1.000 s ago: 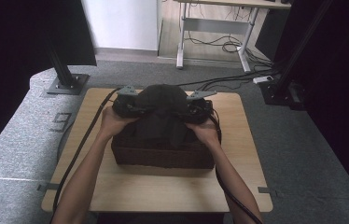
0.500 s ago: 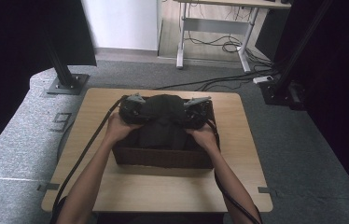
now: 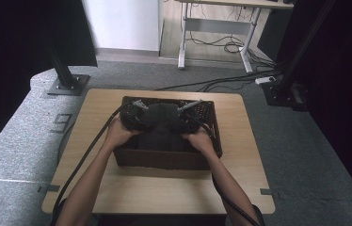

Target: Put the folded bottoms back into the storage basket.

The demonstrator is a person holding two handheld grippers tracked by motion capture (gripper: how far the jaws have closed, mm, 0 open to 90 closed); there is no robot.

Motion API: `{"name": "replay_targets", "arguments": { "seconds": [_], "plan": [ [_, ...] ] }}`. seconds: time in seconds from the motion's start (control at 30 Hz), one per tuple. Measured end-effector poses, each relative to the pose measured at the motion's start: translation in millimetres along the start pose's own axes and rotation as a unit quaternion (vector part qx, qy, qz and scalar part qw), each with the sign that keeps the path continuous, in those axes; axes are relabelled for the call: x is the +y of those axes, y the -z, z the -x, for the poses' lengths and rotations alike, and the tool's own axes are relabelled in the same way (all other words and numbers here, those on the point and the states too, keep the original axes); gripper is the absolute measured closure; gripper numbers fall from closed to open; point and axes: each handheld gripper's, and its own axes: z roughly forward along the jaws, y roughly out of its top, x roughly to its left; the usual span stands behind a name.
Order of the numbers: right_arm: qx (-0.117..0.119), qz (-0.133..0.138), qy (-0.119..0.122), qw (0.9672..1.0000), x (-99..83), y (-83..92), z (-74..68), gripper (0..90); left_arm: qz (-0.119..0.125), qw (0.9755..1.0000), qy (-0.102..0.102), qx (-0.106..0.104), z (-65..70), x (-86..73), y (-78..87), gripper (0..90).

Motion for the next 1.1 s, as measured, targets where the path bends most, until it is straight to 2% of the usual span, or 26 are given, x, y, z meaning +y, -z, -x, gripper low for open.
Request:
{"name": "replay_targets", "arguments": {
  "seconds": [0.17, 0.23, 0.27, 0.3, 0.37, 0.43, 0.47, 0.53, 0.57, 0.67, 0.8, 0.9, 1.0, 1.1],
  "plan": [
    [-0.012, -0.030, -0.026, 0.9992, -5.2, -2.4, 7.3, 54.2, -0.024, 0.9996, -0.005, 0.013, 9.2, 8.1, -15.4, 60.6],
    [-0.024, -0.037, -0.035, 0.9984, -7.6, -1.9, 10.7, 51.2, -0.029, 0.9993, 0.004, 0.023, 11.2, 9.5, -20.6, 58.1],
    [-0.028, -0.041, -0.039, 0.9980, -8.2, -2.0, 12.4, 48.0, -0.035, 0.9986, 0.017, 0.035, 10.7, 9.7, -22.2, 54.6],
    [-0.034, -0.044, -0.045, 0.9974, -8.5, -1.7, 14.4, 43.5, -0.047, 0.9973, 0.025, 0.050, 9.4, 10.0, -22.4, 49.2],
    [-0.066, -0.042, -0.049, 0.9957, -8.3, 0.9, 17.8, 33.3, -0.068, 0.9930, 0.024, 0.094, 7.8, 9.3, -20.3, 37.0],
    [-0.093, -0.043, -0.047, 0.9936, -8.5, 4.7, 21.3, 26.9, -0.083, 0.9883, 0.029, 0.125, 4.9, 8.8, -14.6, 29.5],
    [-0.105, -0.041, -0.049, 0.9924, -8.7, 7.6, 23.2, 25.8, -0.080, 0.9877, 0.037, 0.129, 2.9, 8.7, -10.0, 27.6],
    [-0.114, -0.028, -0.049, 0.9919, -9.2, 12.9, 26.9, 22.6, -0.064, 0.9897, 0.049, 0.118, -0.3, 9.0, -0.2, 24.9],
    [-0.113, -0.020, -0.049, 0.9921, -9.4, 16.0, 27.8, 22.1, -0.058, 0.9902, 0.048, 0.118, -0.6, 9.3, 3.8, 23.8],
    [-0.109, 0.002, -0.038, 0.9933, -8.2, 24.7, 25.5, 18.5, -0.052, 0.9911, 0.039, 0.116, 0.7, 9.5, 10.4, 20.3],
    [-0.106, 0.015, -0.016, 0.9941, -7.2, 32.3, 19.9, 13.1, -0.041, 0.9934, 0.033, 0.102, 4.1, 8.1, 14.1, 14.5],
    [-0.101, 0.024, -0.006, 0.9946, -9.1, 37.8, 17.0, 11.9, -0.033, 0.9948, 0.024, 0.093, 7.3, 6.2, 17.6, 14.2],
    [-0.099, 0.033, 0.001, 0.9946, -12.2, 43.9, 15.5, 8.3, -0.020, 0.9953, 0.017, 0.093, 10.5, 4.2, 22.2, 13.0],
    [-0.098, 0.035, 0.005, 0.9946, -14.9, 48.7, 14.7, 5.8, -0.013, 0.9945, 0.003, 0.104, 14.8, 2.1, 27.2, 9.6]
  ]
}}
